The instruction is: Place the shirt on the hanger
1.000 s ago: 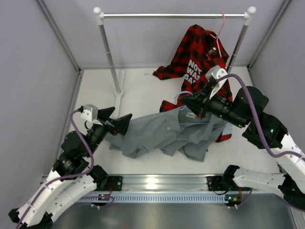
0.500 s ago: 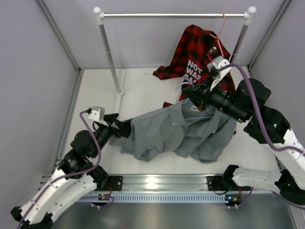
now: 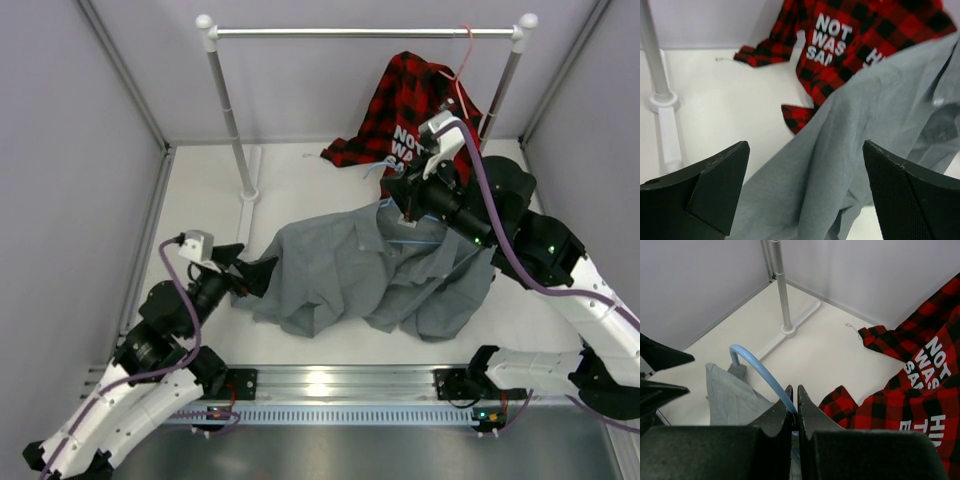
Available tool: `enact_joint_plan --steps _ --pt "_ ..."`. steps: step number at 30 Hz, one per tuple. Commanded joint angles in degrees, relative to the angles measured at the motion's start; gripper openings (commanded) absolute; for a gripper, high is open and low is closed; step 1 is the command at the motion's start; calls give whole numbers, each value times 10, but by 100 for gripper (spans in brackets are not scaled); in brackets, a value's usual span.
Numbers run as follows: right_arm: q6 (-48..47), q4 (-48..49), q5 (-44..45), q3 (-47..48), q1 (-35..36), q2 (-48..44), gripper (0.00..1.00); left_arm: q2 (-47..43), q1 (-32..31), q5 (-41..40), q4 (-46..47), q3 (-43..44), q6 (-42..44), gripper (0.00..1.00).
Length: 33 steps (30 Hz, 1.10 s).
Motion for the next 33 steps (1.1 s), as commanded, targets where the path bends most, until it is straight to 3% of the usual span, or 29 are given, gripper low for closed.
enact_joint_plan --steps 1,6,8,9,11,13,15,21,23,25,29,33 --pt "6 16 -1 40 -4 -7 0 53 0 57 31 -21 28 98" --pt "6 15 -32 50 -4 -7 0 104 0 0 93 -51 26 98" --pt "9 16 -42 54 -4 -7 0 126 0 -8 118 -63 27 94" --pt "11 16 -53 55 -3 -5 0 132 0 -5 134 -69 30 84" --pt "13 15 -60 56 -4 -4 0 142 0 0 198 -83 31 52" --pt "16 16 -63 56 -3 -4 0 147 0 -1 232 -96 40 40" --pt "14 16 -58 54 -3 -6 0 153 0 -51 232 -85 36 0" --pt "20 19 -28 35 -4 -20 0 188 5 -300 138 -37 -13 0" --pt "21 21 -23 24 -4 -27 0 201 19 -343 111 -18 -41 0" --pt "24 27 -7 10 -4 -39 0 214 38 -350 74 -5 -66 0" --pt "29 40 -5 -6 -4 -53 0 222 88 -285 68 0 -93 0" --pt "32 42 -12 -2 -3 -43 0 220 91 -262 67 1 -104 0"
